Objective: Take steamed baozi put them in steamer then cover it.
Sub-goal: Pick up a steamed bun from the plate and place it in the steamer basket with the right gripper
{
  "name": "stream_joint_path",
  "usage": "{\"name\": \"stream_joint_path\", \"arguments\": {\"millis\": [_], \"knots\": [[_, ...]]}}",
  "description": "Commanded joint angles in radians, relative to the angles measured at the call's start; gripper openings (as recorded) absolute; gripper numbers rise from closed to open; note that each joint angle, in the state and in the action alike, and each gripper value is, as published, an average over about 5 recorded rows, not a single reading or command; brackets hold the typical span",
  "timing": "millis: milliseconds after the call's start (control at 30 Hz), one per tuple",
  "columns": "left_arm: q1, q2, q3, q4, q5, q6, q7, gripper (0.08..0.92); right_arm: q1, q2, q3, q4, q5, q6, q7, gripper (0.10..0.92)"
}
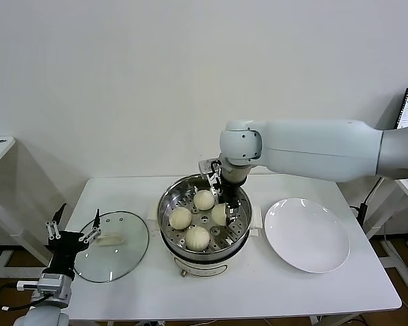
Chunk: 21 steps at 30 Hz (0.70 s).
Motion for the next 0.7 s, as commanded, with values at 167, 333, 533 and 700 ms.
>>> {"name": "stream_joint_path", "arguments": {"millis": [167,333,533,700], "knots": [[-0.001,0.001,0.002,0.001,-0.001,0.001,0.000,0.823,-0.076,0.020,0.019,-0.055,-0.062,-0.007,0.002,0.669],[0.001,0.000,0.002,0.002,-0.001,0.001,0.000,0.823,-0.085,0.019,0.024,-0.057,-0.065,-0.008,0.002,0.670],[0.002,-0.001,0.005,0.001,0.000,0.002,-0.001,0.823,-0.096,0.020,0.036,-0.057,-0.079,-0.006,0.002,0.684],[0.003,-0.002,0.008,0.001,0.001,0.003,-0.002,0.823,-0.096,0.000,0.058,-0.045,-0.079,-0.001,-0.001,0.774]]}}
